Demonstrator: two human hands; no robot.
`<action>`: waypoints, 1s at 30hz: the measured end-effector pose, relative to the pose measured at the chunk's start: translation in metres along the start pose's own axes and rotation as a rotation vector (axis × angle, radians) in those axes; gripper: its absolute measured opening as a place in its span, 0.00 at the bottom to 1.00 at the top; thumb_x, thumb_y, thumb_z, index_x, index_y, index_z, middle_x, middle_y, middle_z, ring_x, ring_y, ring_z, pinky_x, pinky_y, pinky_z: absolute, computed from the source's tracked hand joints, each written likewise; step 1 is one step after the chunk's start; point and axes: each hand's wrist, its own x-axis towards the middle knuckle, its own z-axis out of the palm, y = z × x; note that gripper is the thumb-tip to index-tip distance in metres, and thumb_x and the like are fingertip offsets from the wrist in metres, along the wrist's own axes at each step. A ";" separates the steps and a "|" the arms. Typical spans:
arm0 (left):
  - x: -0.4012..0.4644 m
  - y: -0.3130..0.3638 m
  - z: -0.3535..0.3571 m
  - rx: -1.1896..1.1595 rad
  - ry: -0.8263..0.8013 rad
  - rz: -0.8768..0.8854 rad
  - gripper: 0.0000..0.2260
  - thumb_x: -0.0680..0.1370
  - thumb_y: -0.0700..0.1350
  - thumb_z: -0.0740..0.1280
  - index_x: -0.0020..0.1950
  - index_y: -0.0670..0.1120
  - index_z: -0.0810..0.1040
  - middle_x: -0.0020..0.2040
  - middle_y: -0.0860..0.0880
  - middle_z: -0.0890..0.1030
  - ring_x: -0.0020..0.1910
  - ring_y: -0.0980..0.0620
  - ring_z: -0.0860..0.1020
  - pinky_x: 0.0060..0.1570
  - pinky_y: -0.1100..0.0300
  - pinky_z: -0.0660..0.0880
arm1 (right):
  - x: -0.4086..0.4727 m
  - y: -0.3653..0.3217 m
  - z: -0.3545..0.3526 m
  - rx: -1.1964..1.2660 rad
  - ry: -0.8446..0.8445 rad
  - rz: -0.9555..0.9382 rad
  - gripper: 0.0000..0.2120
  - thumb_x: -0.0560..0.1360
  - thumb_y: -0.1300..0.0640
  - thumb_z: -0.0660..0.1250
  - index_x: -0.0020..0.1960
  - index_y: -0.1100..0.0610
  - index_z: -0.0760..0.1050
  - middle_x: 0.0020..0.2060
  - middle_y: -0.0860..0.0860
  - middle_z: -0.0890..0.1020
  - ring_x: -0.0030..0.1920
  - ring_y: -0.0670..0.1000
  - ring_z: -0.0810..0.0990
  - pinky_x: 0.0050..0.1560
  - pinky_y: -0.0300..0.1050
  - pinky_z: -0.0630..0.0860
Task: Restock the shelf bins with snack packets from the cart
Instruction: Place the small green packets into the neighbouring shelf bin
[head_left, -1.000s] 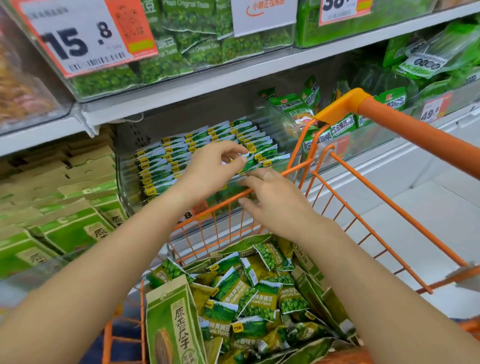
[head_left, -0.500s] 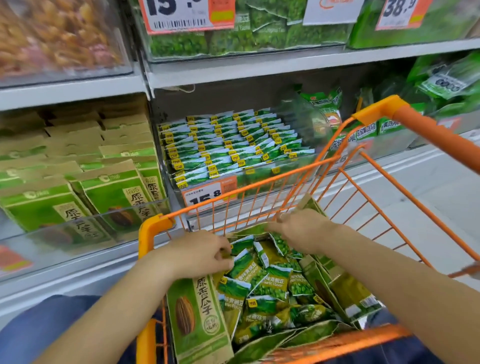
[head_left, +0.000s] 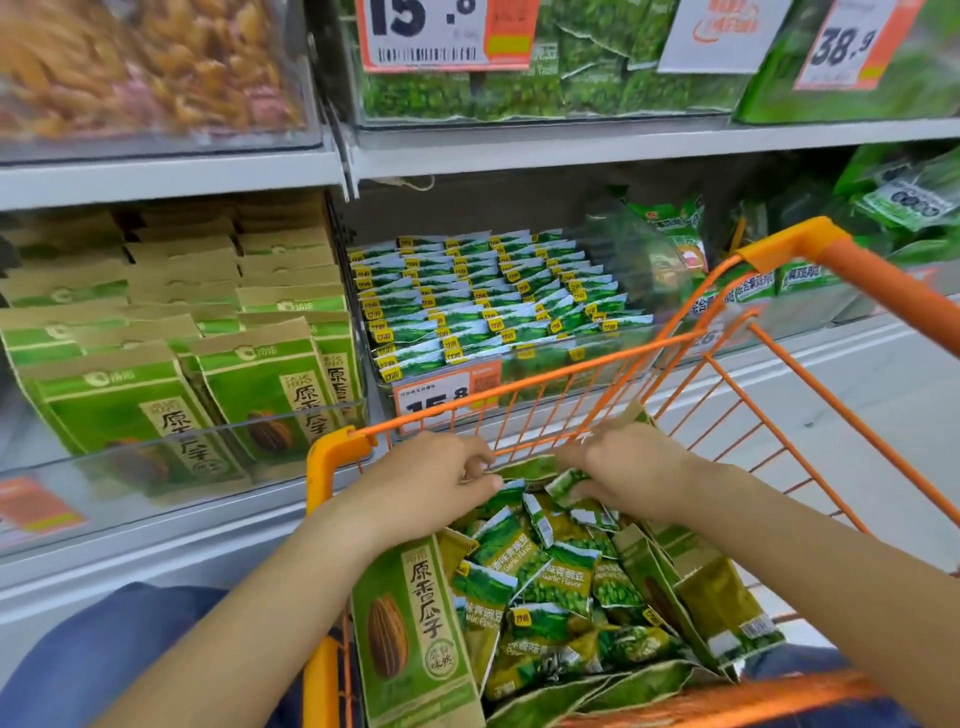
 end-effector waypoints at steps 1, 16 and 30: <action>-0.001 0.002 -0.002 -0.103 0.033 -0.009 0.17 0.80 0.58 0.61 0.65 0.53 0.74 0.54 0.57 0.78 0.51 0.60 0.76 0.50 0.63 0.74 | -0.004 -0.001 -0.005 0.228 0.058 0.051 0.17 0.79 0.47 0.63 0.65 0.51 0.71 0.54 0.50 0.81 0.55 0.50 0.78 0.53 0.47 0.74; -0.011 0.025 -0.013 -0.846 0.149 -0.029 0.06 0.73 0.46 0.72 0.44 0.46 0.78 0.29 0.55 0.79 0.33 0.60 0.78 0.45 0.57 0.81 | -0.026 -0.029 -0.028 1.593 0.414 0.111 0.15 0.63 0.51 0.73 0.47 0.55 0.79 0.43 0.48 0.83 0.39 0.45 0.81 0.37 0.39 0.78; -0.013 0.024 -0.016 -0.891 0.171 -0.041 0.12 0.75 0.44 0.70 0.57 0.42 0.78 0.40 0.53 0.82 0.36 0.58 0.81 0.33 0.65 0.76 | -0.022 -0.033 -0.033 1.676 0.418 0.134 0.09 0.69 0.53 0.71 0.46 0.55 0.76 0.29 0.46 0.78 0.37 0.47 0.83 0.45 0.43 0.81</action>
